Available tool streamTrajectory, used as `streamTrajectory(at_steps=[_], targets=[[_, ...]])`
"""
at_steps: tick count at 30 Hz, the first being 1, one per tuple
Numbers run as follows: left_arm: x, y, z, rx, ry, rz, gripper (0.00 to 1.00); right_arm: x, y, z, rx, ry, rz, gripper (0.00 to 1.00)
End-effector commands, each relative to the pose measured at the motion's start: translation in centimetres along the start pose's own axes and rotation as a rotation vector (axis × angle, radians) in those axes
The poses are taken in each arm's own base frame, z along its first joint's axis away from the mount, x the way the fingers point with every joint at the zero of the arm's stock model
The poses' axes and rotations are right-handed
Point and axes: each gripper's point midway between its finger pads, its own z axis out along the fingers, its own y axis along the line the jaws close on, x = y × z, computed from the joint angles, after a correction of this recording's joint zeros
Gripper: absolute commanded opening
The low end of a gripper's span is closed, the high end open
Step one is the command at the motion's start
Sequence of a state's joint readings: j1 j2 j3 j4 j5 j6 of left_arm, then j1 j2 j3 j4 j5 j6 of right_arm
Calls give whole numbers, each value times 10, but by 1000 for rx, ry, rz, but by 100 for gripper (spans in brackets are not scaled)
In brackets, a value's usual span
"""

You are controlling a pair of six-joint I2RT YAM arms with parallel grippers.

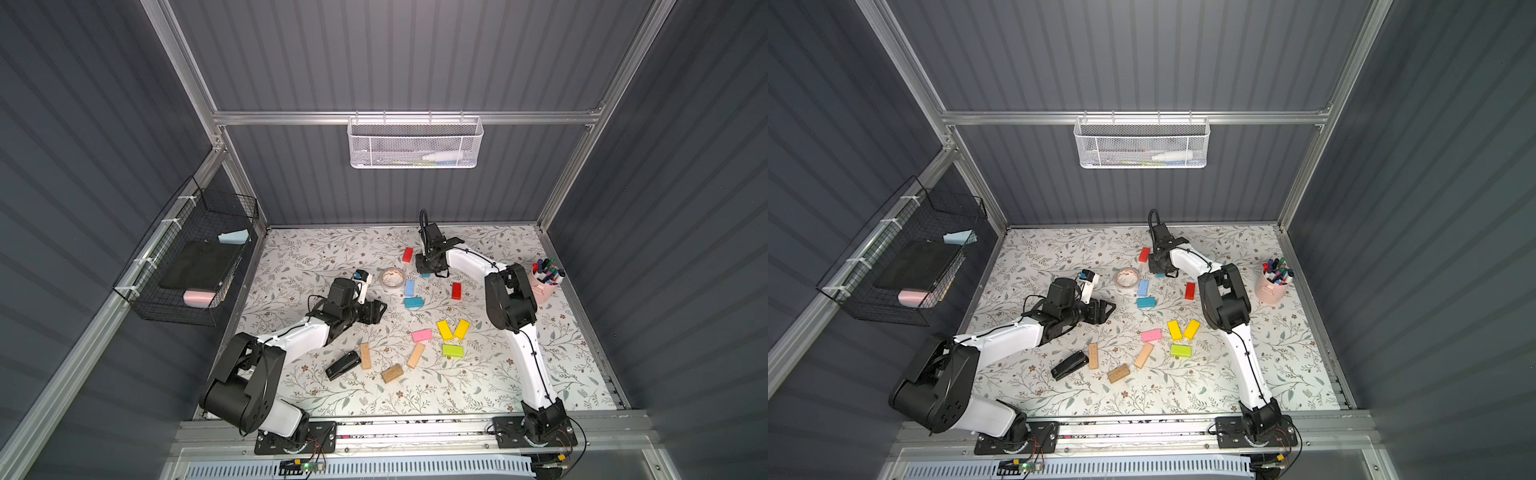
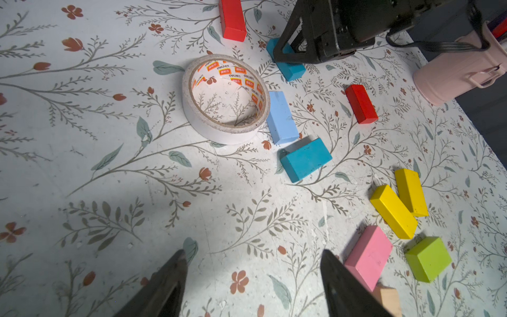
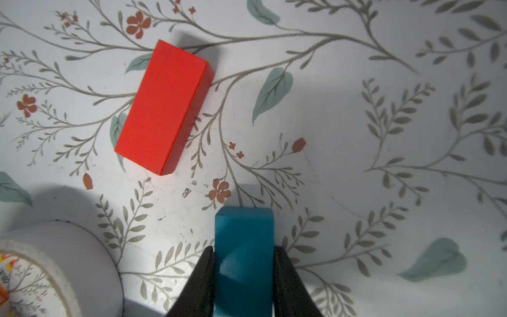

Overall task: Assemble the letter c with building blocks
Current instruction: Pick up the building block from the center of the board.

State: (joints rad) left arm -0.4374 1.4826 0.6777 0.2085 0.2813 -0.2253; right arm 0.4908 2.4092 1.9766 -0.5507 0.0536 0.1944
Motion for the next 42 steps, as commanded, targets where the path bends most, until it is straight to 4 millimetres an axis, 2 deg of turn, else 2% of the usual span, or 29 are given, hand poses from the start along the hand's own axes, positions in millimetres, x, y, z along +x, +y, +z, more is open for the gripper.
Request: streamTrajectory(at_steps=[1,3,8,15,18,22,31,42], targets=[[-4,-1,-1,-7,-4,26,75,-12,-14,-21,90,-36,-66,22],[-3,-2,-1,-6,-4,27,75,-19,-20,-34,104,-66,-133,19],[-3,-2,0,-6,-4,29,75,-26,-28,-69,13,-135,-309,14],[-3,-4,1,-1,-5,32,75,-7,-54,-102,-38,-192,-625,10],[-3,-4,2,0,-5,33,75,12,-68,-104,-46,-148,-775,6],[-3,-4,2,3,-6,35,75,26,-89,-106,-6,-109,-930,4],[-2,-5,3,5,-7,40,75,33,-121,-110,3,-106,-1041,6],[-2,-6,5,8,-4,42,75,32,-131,-91,22,-68,-1147,6]])
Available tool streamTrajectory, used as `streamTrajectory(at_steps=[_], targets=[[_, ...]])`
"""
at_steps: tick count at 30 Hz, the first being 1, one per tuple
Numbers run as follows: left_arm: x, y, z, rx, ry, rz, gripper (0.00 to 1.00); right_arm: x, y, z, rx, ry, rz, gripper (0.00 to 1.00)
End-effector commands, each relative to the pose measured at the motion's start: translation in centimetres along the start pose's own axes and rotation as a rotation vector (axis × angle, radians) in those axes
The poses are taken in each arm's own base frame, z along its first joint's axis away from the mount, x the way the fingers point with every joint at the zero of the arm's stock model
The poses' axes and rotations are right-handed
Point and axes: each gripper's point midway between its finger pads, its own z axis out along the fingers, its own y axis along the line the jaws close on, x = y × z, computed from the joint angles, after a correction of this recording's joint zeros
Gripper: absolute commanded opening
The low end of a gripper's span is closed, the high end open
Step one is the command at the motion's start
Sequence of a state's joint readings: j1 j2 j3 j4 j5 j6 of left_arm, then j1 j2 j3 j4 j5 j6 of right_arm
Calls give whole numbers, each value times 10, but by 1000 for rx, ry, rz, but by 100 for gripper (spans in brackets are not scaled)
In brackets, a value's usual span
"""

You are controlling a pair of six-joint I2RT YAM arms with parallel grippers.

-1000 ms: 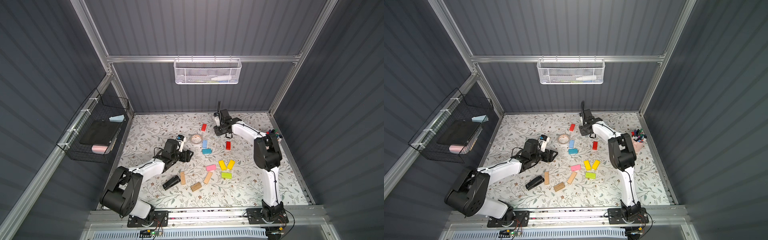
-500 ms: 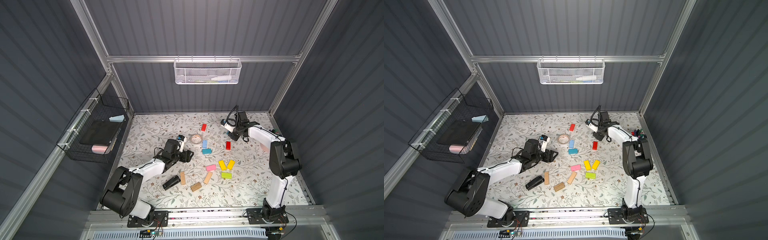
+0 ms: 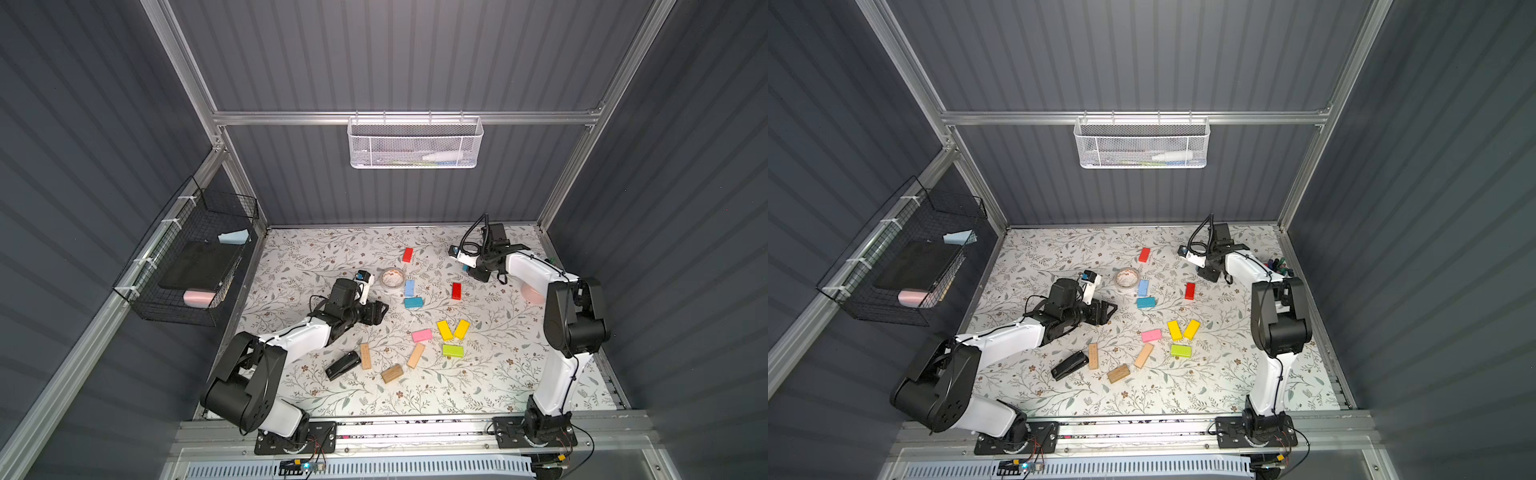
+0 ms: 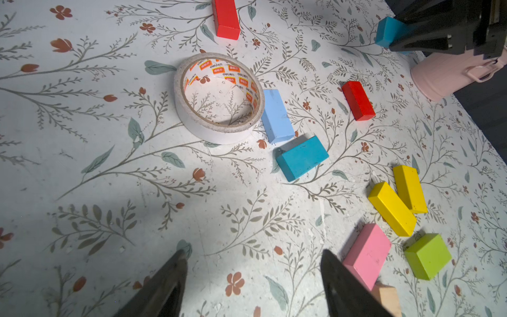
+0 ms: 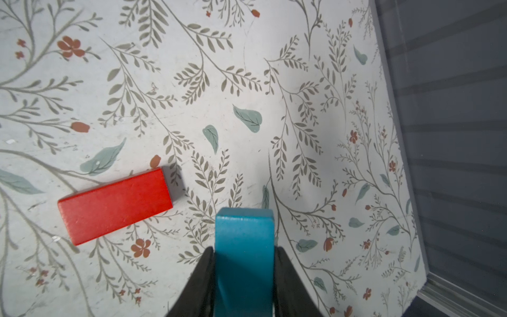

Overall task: Assemble the letter c with building blocks
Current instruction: Pick up the building block from the center of the board, then place the building block at the center of the board.

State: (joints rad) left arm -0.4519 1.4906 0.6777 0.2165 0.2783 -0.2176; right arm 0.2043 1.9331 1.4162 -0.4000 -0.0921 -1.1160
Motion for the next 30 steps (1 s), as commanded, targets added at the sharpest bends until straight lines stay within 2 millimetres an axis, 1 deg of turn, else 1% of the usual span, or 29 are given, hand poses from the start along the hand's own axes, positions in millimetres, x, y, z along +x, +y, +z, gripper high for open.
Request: streamTrajectory(at_steps=[1,6,14,17,22,30], targets=[[-3,-2,2,1,-6,27,75,-2,0,9,-10,-6,-94,6],[-2,-2,4,1,-3,29,75,-2,2,15,-11,-16,-109,6],[-2,-2,4,0,1,32,75,-7,16,32,-46,-13,-133,7],[-2,-2,4,-2,-1,34,75,-8,18,37,-51,-3,-146,7],[-2,-3,4,-3,0,36,75,-12,21,42,-58,2,-161,7],[-2,-3,3,-5,-1,40,75,-10,29,50,-84,22,-169,8]])
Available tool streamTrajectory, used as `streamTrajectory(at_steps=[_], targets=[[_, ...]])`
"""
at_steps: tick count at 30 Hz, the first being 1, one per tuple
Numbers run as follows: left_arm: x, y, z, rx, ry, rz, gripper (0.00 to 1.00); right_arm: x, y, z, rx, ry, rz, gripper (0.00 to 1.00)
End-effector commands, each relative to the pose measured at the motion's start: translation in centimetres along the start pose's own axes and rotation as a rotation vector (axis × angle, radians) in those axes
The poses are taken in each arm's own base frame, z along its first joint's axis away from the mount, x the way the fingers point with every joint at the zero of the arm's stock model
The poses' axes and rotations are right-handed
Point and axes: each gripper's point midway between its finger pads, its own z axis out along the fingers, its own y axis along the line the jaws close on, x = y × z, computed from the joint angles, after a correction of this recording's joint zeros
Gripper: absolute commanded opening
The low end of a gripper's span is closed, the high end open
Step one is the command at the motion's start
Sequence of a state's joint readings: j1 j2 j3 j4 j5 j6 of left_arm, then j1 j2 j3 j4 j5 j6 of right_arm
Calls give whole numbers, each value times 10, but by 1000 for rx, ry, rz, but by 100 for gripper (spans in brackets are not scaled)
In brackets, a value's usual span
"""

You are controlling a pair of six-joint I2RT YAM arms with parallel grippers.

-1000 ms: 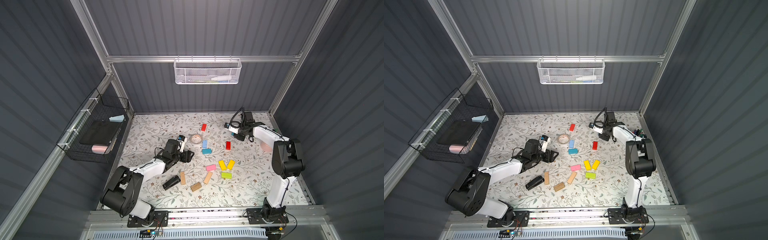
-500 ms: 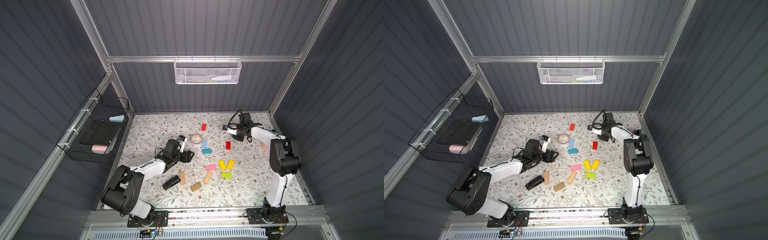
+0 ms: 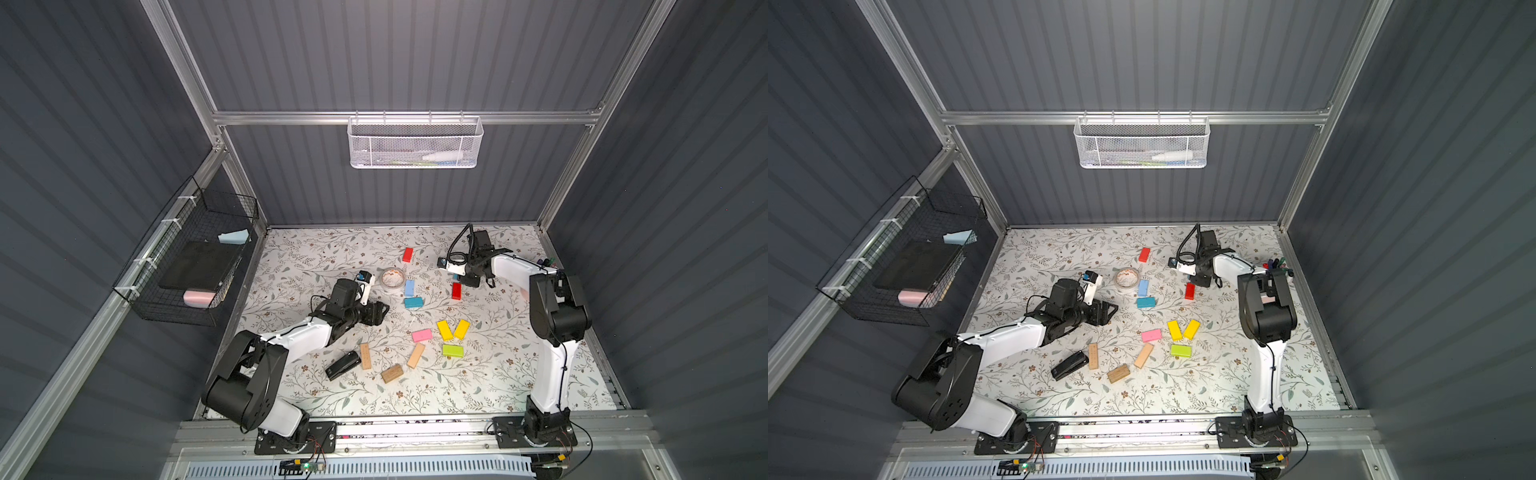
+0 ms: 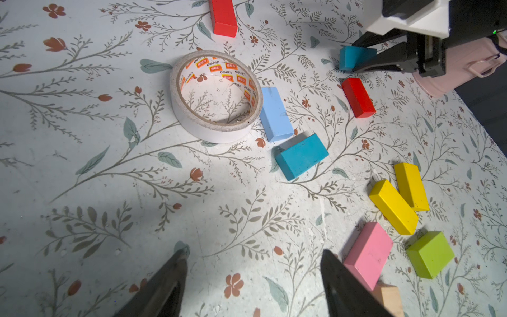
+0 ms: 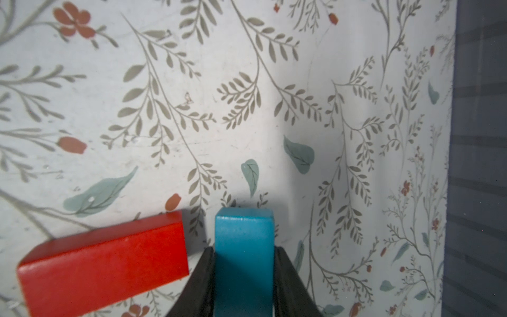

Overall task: Assemble the letter c with building blocks
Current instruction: Place the building block at the center of the board.

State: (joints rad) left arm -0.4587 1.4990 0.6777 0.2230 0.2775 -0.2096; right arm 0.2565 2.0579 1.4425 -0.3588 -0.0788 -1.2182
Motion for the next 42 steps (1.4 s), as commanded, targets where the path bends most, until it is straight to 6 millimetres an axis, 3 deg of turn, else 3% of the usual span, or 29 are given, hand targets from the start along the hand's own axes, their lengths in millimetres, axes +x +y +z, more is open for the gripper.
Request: streamTrajectory(at_steps=[1,14,33,42], targets=[[-3,-1,1,-9,-3,30,75,-2,5,7,-25,7,-27,9],[-3,-2,1,-9,-2,35,75,3,10,11,-25,28,-34,17],[-3,-3,2,-9,1,41,75,4,9,9,-13,38,-33,40],[-2,-3,3,-10,2,42,75,0,-3,-2,33,26,-14,44]])
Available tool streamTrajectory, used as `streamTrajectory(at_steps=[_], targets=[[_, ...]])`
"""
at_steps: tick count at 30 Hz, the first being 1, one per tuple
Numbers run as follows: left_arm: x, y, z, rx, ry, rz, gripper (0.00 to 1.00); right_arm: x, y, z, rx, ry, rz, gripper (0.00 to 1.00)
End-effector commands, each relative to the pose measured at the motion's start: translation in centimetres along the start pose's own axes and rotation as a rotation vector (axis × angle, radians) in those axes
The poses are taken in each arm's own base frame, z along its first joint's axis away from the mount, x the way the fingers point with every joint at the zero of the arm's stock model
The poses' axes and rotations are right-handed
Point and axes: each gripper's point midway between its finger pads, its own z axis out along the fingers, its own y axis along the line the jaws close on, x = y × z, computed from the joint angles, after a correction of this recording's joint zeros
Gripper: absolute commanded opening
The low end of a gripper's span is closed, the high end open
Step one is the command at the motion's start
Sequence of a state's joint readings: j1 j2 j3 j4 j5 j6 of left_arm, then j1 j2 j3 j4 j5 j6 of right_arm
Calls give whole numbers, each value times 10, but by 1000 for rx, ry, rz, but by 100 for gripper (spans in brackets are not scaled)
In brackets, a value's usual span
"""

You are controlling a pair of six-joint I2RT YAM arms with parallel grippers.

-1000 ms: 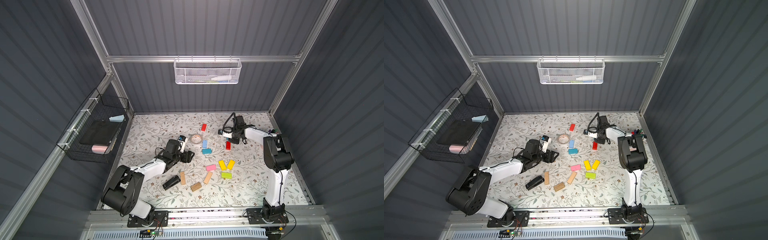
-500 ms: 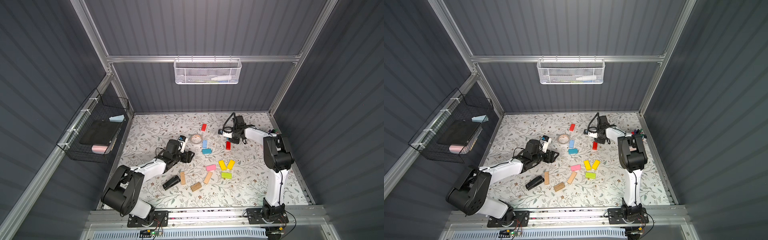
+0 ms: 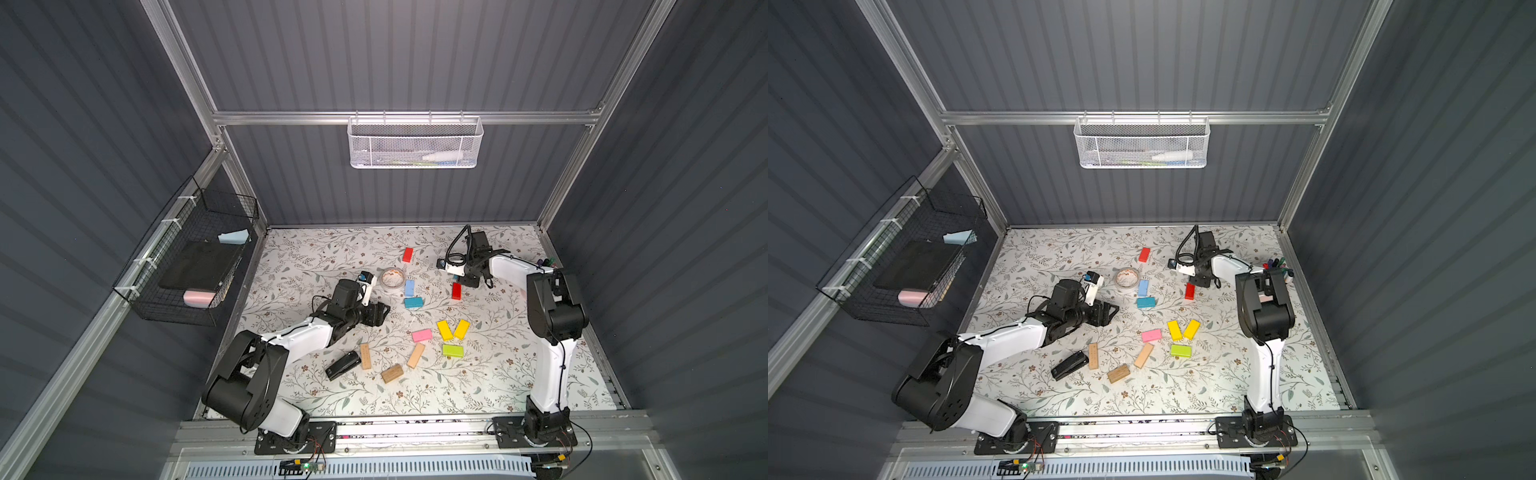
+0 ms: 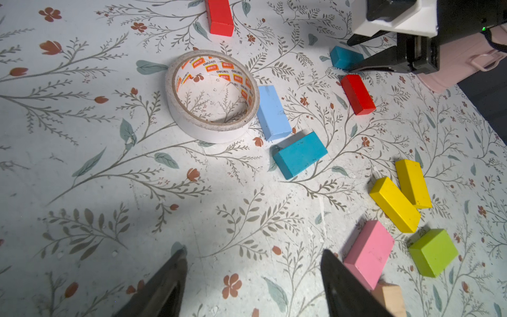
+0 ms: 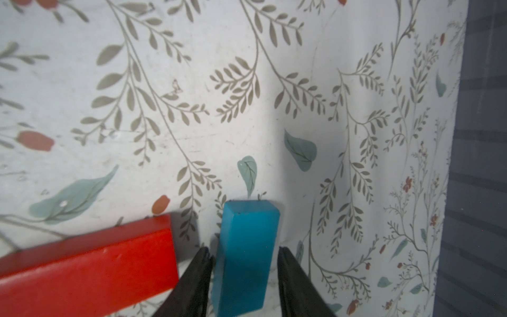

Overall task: Assemble the letter c with building blocks
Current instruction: Place the building block at the center of the board.

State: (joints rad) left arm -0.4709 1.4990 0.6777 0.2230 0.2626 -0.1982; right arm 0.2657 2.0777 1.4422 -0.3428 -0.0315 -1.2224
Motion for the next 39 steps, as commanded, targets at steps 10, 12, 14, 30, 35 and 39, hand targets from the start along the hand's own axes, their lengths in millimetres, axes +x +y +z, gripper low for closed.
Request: streamTrajectory(at_steps=[10,12,14,30,35,39], targets=[[-4,-4,1,1,-2,28,75,-11,-33,-65,126,-95,212,48],[-4,-4,1,1,-1,28,75,-14,-38,-74,138,-128,335,48],[-4,-4,0,1,-3,29,75,-18,-45,-83,158,-192,491,48],[-5,-4,-4,-8,-12,32,75,-15,-50,-98,259,-421,1541,55],[-6,-4,-5,-10,-15,33,75,-12,-32,-72,285,-253,1639,71],[-5,-4,-5,-10,-14,33,75,-8,-25,-59,321,-175,1683,83]])
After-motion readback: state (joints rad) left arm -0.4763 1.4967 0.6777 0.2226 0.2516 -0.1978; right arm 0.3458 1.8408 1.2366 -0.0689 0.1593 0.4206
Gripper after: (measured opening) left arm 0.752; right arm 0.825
